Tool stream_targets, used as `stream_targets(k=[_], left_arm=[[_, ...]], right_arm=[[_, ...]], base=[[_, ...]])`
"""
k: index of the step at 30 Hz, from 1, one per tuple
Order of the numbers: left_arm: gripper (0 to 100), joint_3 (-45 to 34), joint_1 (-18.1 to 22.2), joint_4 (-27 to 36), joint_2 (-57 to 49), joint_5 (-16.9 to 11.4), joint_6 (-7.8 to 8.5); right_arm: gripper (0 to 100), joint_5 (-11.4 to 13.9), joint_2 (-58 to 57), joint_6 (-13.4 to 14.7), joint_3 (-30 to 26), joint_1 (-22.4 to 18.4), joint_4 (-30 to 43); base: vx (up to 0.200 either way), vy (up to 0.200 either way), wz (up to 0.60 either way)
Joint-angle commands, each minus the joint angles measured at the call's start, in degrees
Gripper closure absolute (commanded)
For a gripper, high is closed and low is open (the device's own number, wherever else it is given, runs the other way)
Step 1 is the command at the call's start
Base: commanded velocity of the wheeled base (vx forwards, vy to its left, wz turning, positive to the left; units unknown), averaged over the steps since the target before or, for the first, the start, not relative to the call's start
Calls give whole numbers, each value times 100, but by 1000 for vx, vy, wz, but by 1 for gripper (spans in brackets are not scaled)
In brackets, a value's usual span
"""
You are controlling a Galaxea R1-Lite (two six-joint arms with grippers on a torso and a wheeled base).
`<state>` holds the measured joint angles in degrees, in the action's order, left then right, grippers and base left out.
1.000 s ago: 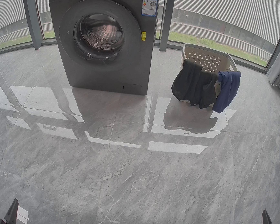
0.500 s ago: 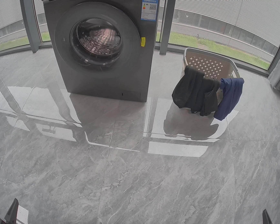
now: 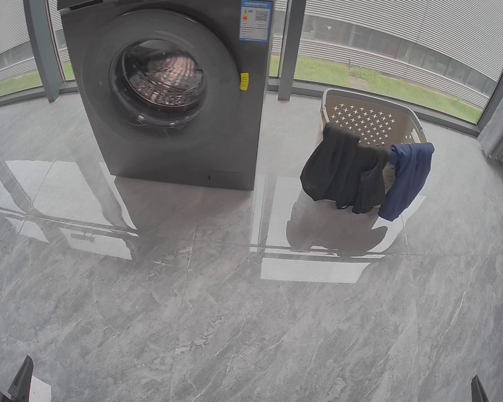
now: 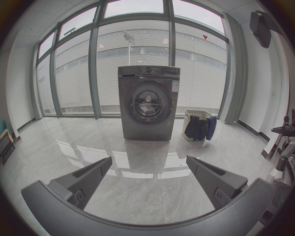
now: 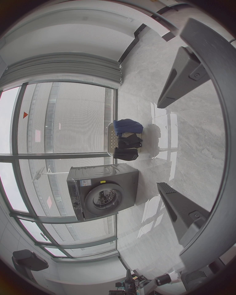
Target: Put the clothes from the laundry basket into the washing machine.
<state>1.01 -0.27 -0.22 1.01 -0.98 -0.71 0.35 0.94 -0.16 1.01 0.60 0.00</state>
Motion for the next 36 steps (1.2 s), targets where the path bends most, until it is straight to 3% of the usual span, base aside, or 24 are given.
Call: stream_targets(k=[1, 9, 27, 36], left_arm=[[0, -101, 0, -4, -101, 1, -8], [0, -101, 0, -4, -92, 1, -8], [0, -101, 0, -4, -92, 1, -8], [0, -101, 0, -4, -101, 10, 18]], right_arm=[[0, 0, -50, -2, -101, 2, 0], [0, 0, -50, -2, -101, 2, 0], [0, 0, -50, -2, -101, 2, 0], [0, 0, -50, -2, -101, 2, 0]], base=[[0, 0, 0], [0, 0, 0], [200, 0, 0], [0, 0, 0]])
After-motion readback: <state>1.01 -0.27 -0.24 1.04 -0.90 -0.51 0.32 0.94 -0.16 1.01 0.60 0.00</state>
